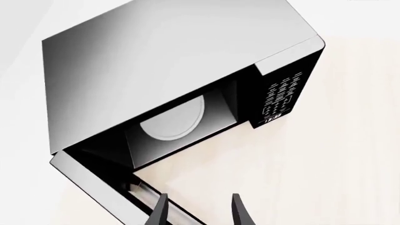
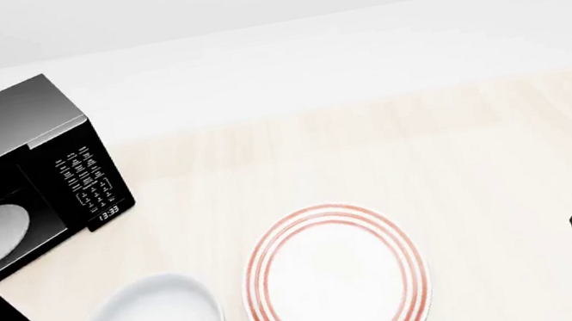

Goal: Open the microwave.

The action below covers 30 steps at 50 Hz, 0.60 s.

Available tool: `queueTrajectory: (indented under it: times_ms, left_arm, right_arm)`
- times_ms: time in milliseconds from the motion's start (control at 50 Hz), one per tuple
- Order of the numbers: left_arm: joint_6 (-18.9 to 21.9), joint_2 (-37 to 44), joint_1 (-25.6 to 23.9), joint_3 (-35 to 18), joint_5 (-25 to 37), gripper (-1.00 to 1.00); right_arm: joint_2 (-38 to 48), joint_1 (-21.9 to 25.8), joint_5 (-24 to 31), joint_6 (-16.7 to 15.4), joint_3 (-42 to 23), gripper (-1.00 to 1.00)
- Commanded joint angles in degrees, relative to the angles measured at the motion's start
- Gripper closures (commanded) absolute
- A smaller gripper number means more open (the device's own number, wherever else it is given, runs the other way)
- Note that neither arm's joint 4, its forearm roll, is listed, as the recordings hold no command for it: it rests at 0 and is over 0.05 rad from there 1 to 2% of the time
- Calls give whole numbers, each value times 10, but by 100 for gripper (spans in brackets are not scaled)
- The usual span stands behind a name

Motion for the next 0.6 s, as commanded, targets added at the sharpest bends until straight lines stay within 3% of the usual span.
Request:
queueTrajectory:
  times_ms: [20, 280, 360, 460, 600]
  left_arm:
    - [1, -11, -2, 14, 6, -100]
    - [-9, -55, 0, 4, -2, -100]
    - [-6, -109, 16, 14, -42, -100]
    - [-31, -152, 7, 35, -71, -100]
    - [-48, -155, -20, 60, -100, -100]
  right_arm:
    - [0, 0, 0, 0, 0, -100]
    - [0, 0, 0, 0, 0, -100]
    - [0, 0, 0, 0, 0, -100]
    - [0, 0, 0, 0, 0, -100]
    - [0, 0, 0, 0, 0, -100]
